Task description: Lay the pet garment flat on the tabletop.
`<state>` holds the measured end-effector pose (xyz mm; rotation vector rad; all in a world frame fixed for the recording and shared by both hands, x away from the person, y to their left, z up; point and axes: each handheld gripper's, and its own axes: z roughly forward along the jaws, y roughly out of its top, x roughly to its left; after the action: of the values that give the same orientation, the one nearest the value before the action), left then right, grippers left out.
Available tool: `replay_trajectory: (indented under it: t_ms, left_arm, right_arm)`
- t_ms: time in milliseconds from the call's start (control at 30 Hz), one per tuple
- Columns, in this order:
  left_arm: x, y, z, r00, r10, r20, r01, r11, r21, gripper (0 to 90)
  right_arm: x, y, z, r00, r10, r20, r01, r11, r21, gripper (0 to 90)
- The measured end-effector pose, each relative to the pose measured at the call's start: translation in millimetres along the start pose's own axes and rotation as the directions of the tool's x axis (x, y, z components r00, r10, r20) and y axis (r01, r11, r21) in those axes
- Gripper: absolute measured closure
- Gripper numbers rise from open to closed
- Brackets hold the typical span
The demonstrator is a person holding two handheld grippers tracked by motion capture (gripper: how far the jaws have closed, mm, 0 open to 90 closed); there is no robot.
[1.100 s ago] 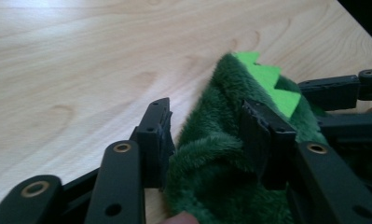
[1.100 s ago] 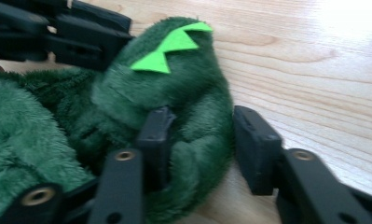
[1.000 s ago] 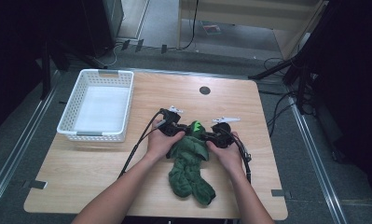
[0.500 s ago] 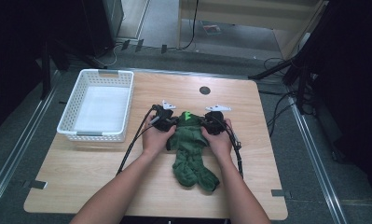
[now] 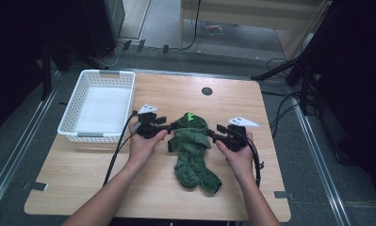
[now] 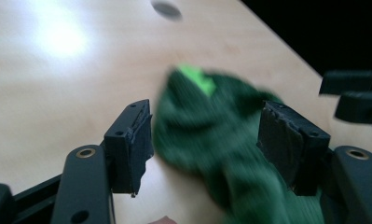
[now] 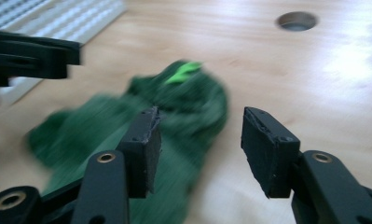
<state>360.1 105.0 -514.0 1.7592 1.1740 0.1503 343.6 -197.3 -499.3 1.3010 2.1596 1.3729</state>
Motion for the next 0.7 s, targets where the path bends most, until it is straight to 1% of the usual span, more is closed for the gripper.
replay_trajectory:
  t_ms: [33, 67, 100, 133, 167, 200, 233, 267, 300, 333, 367, 400, 433, 467, 500, 533, 567, 633, 700]
  left_arm:
    - [-3.3, -5.0, 0.1, 1.0000, -0.003, 0.006, 0.003, 0.9998, 0.022, 33.2]
    - [-5.9, -9.3, 0.6, 1.0000, 0.003, 0.000, -0.003, 0.9988, 0.049, 32.2]
    - [-8.0, -13.5, 2.0, 1.0000, 0.000, -0.008, 0.001, 0.9974, 0.072, 32.3]
    - [-9.6, -17.5, 4.4, 0.9999, 0.004, -0.012, -0.003, 0.9953, 0.097, 32.5]
    - [-10.7, -21.3, 7.6, 0.9996, 0.014, -0.024, -0.011, 0.9934, 0.114, 32.8]
    - [-10.5, -24.7, 10.8, 0.9992, 0.019, -0.035, -0.014, 0.9911, 0.132, 35.6]
    - [-9.1, -27.4, 13.5, 0.9992, 0.012, -0.037, -0.006, 0.9895, 0.144, 41.5]
    - [-7.6, -29.5, 14.7, 0.9998, 0.001, -0.022, 0.002, 0.9890, 0.148, 50.9]
    - [-7.1, -30.6, 14.9, 0.9999, 0.008, -0.011, -0.007, 0.9882, 0.153, 61.0]
    - [-7.5, -31.2, 14.3, 0.9994, 0.027, -0.024, -0.023, 0.9875, 0.156, 70.1]
    - [-6.6, -30.8, 13.0, 0.9990, 0.038, -0.024, -0.033, 0.9868, 0.159, 76.4]
    - [-5.6, -29.9, 11.7, 0.9991, 0.036, -0.021, -0.032, 0.9862, 0.162, 81.2]
    - [-4.2, -29.0, 10.4, 0.9985, 0.045, -0.031, -0.039, 0.9856, 0.165, 82.6]
    - [-2.3, -28.1, 9.1, 0.9984, 0.045, -0.032, -0.039, 0.9854, 0.166, 83.2]
    - [0.1, -27.5, 8.4, 0.9990, 0.033, -0.029, -0.028, 0.9860, 0.165, 83.3]
    - [2.6, -27.2, 8.6, 0.9995, 0.025, -0.021, -0.021, 0.9848, 0.172, 83.4]
    - [4.4, -27.4, 10.1, 0.9995, 0.025, -0.017, -0.021, 0.9826, 0.184, 83.4]
    - [4.6, -29.4, 15.1, 0.9997, 0.023, -0.013, -0.020, 0.9801, 0.198, 83.5]
    - [1.7, -29.3, 16.8, 0.9998, 0.016, -0.011, -0.014, 0.9804, 0.197, 83.3]
  right_arm:
    - [2.9, -3.7, -3.2, 0.9997, -0.004, -0.024, 0.004, 1.000, 0.004, 44.9]
    - [7.3, -7.9, -6.2, 0.9982, -0.006, -0.059, 0.006, 1.000, 0.012, 43.0]
    - [12.0, -11.0, -6.6, 0.9955, -0.012, -0.094, 0.014, 0.999, 0.029, 40.6]
    - [16.8, -12.9, -4.2, 0.9931, -0.025, -0.115, 0.031, 0.998, 0.056, 37.7]
    - [22.5, -14.6, -0.3, 0.9938, -0.043, -0.103, 0.051, 0.995, 0.086, 38.4]
    - [27.4, -16.6, 4.7, 0.9945, -0.082, -0.065, 0.088, 0.991, 0.098, 44.2]
    - [30.8, -19.0, 9.9, 0.9934, -0.114, -0.014, 0.115, 0.987, 0.115, 52.0]
    - [31.3, -20.9, 15.3, 0.9932, -0.116, 0.003, 0.115, 0.984, 0.135, 61.3]
    - [30.0, -22.3, 18.6, 0.9951, -0.099, 0.000, 0.098, 0.985, 0.143, 74.7]
    - [27.9, -23.0, 18.5, 0.9967, -0.080, 0.008, 0.079, 0.989, 0.126, 81.8]
    - [25.0, -22.6, 16.5, 0.9980, -0.058, 0.023, 0.056, 0.992, 0.112, 84.4]
    - [21.4, -21.5, 13.1, 0.9982, -0.045, 0.039, 0.042, 0.995, 0.094, 85.7]
    - [17.1, -20.2, 7.6, 0.9981, -0.027, 0.055, 0.023, 0.997, 0.072, 86.2]
    - [12.0, -19.0, 1.2, 0.9978, -0.006, 0.067, 0.002, 0.999, 0.050, 86.6]
    - [6.7, -18.5, -5.0, 0.9966, 0.021, 0.080, -0.024, 0.999, 0.040, 86.8]
    - [0.8, -19.0, -9.9, 0.9954, 0.037, 0.089, -0.040, 0.999, 0.035, 86.9]
    - [-4.9, -20.5, -12.5, 0.9944, 0.056, 0.089, -0.061, 0.997, 0.044, 87.1]
    - [-14.8, -27.7, -10.0, 0.9916, 0.086, 0.096, -0.094, 0.992, 0.084, 87.1]
    - [-18.5, -37.6, -1.8, 0.9894, 0.069, 0.128, -0.089, 0.984, 0.152, 87.0]
